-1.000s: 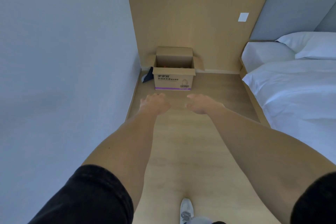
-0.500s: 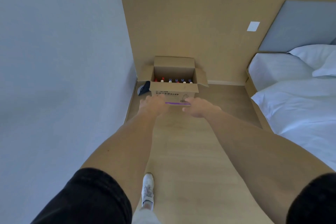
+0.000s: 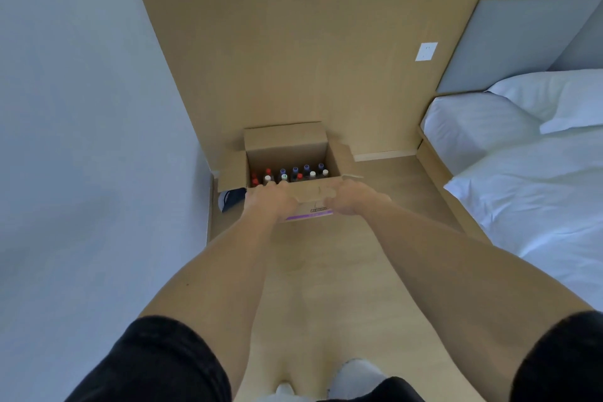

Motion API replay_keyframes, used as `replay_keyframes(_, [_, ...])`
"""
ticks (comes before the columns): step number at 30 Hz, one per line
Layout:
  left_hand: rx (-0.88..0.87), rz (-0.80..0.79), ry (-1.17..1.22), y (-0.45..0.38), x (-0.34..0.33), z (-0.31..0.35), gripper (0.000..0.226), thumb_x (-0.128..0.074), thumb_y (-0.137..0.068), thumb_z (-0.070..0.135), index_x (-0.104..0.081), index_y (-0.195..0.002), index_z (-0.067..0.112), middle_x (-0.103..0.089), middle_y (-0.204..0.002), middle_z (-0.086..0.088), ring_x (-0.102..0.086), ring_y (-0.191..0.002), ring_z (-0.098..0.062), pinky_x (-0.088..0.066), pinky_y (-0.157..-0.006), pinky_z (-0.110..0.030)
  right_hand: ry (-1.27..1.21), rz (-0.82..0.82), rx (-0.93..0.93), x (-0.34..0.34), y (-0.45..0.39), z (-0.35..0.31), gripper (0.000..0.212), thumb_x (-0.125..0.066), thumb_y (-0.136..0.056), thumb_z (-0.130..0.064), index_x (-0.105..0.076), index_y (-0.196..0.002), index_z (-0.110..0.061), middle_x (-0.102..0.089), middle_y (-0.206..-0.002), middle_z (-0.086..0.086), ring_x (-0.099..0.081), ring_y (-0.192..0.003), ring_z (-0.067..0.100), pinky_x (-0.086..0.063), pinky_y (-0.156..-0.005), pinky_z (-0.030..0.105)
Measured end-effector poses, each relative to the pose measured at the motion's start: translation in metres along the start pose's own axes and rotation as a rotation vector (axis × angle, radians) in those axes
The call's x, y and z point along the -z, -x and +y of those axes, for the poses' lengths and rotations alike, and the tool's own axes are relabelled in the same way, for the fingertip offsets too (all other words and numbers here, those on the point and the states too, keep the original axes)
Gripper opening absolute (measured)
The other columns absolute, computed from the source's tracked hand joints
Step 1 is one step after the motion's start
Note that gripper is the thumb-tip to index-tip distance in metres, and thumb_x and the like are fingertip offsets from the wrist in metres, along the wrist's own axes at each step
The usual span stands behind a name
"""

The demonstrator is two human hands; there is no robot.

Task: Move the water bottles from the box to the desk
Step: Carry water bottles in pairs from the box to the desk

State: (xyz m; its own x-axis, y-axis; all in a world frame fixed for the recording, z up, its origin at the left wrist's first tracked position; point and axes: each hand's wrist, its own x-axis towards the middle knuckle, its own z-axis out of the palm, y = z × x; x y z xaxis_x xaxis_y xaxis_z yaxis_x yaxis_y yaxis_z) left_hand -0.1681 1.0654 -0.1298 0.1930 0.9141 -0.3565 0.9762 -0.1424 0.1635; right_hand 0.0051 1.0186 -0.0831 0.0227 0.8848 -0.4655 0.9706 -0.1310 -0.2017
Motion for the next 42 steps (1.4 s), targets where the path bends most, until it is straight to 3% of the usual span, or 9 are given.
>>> replay_keyframes(4, [-0.026, -0.01, 0.001, -0.056, 0.01, -0.005, 0.049, -0.042, -0.099, 0.044, -0.042, -0.142, 0.023, -0.051, -0.138, -0.009, -0.049, -0.125, -0.033, -0.039, -0.1, -0.051, -0.043, 0.002, -0.032, 0.016, -0.055, 0.005, 0.053, -0.044, -0.098, -0.029, -0.036, -0.15, -0.021, -0.046, -0.145, 0.013, -0.045, -0.13, 0.036, -0.043, -0.102, 0.043])
replay_keyframes(7, [-0.034, 0.005, 0.01, -0.103, 0.019, -0.007, 0.049, -0.044, -0.1, 0.044, -0.042, -0.143, 0.022, -0.05, -0.14, -0.01, -0.048, -0.127, -0.034, -0.04, -0.101, -0.05, -0.047, 0.004, -0.017, 0.033, -0.106, 0.012, 0.057, -0.045, -0.1, -0.038, -0.031, -0.153, -0.024, -0.04, -0.152, 0.011, -0.041, -0.136, 0.035, -0.04, -0.107, 0.044])
replay_keyframes(10, [-0.015, 0.013, 0.032, -0.156, 0.034, -0.004, 0.048, -0.044, -0.101, 0.042, -0.042, -0.144, 0.021, -0.049, -0.141, -0.01, -0.048, -0.127, -0.034, -0.041, -0.103, -0.049, -0.059, 0.021, 0.012, 0.053, -0.167, 0.023, 0.056, -0.046, -0.101, -0.045, -0.037, -0.15, -0.021, -0.047, -0.147, 0.011, -0.045, -0.132, 0.034, -0.042, -0.107, 0.044])
replay_keyframes(20, [0.049, -0.043, 0.104, -0.305, 0.064, 0.007, 0.049, -0.041, -0.102, 0.036, -0.041, -0.146, 0.016, -0.048, -0.142, -0.013, -0.047, -0.128, -0.036, -0.043, -0.104, -0.05, -0.062, -0.067, 0.046, 0.118, -0.335, 0.065, 0.059, -0.048, -0.1, -0.046, -0.034, -0.152, -0.024, -0.046, -0.148, 0.009, -0.044, -0.133, 0.032, -0.042, -0.103, 0.041])
replay_keyframes(28, [0.081, -0.117, 0.119, -0.386, 0.056, -0.016, 0.044, -0.039, -0.104, 0.029, -0.041, -0.147, 0.016, -0.048, -0.142, -0.013, -0.047, -0.129, -0.035, -0.042, -0.106, -0.052, -0.047, -0.146, 0.078, 0.108, -0.421, 0.065, 0.056, -0.055, -0.095, -0.05, -0.046, -0.141, -0.02, -0.056, -0.135, 0.006, -0.053, -0.122, 0.03, -0.047, -0.1, 0.044])
replay_keyframes(42, [-0.004, -0.215, 0.112, -0.534, 0.045, -0.061, 0.044, -0.041, -0.105, 0.026, -0.041, -0.148, 0.018, -0.049, -0.144, -0.014, -0.047, -0.13, -0.035, -0.042, -0.107, -0.051, 0.014, -0.201, 0.017, 0.096, -0.561, 0.039, 0.059, -0.053, -0.093, -0.054, -0.04, -0.145, -0.032, -0.056, -0.138, 0.004, -0.052, -0.125, 0.031, -0.04, -0.103, 0.045])
